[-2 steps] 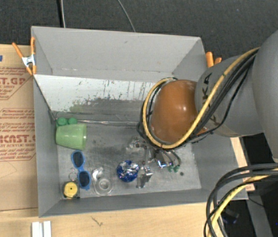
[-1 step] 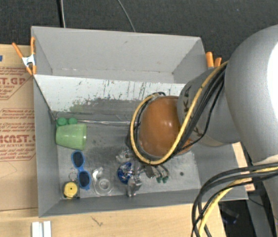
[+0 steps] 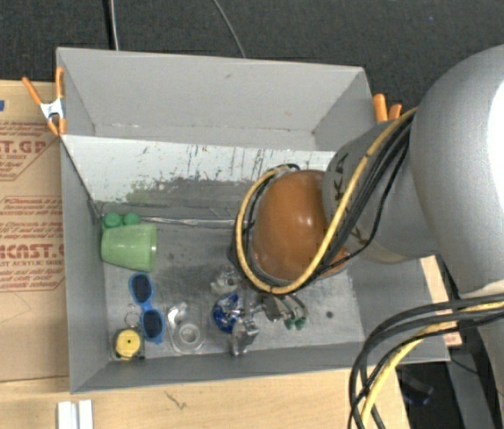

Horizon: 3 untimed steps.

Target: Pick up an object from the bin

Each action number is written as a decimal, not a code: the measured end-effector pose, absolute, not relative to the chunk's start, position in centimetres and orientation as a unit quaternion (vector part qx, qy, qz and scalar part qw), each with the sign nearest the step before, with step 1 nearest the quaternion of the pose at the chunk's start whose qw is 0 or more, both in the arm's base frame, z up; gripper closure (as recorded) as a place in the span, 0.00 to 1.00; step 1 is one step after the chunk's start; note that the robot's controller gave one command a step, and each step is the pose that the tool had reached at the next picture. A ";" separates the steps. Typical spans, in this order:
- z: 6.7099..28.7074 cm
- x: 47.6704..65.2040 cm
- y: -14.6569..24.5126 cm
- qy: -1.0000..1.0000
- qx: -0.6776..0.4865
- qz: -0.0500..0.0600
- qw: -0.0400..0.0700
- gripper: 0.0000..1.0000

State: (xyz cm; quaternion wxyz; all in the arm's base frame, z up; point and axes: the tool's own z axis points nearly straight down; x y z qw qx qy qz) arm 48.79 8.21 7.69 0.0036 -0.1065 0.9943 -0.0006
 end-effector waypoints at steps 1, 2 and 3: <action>7.9 49.2 8.3 0.994 -0.107 0.001 0.012 1.00; 8.9 49.2 8.4 0.994 -0.107 0.000 0.001 1.00; 13.8 49.3 8.5 0.994 -0.107 0.000 0.003 1.00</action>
Offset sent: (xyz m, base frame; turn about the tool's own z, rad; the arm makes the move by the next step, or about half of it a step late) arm 0.0000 0.0000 0.0000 0.0000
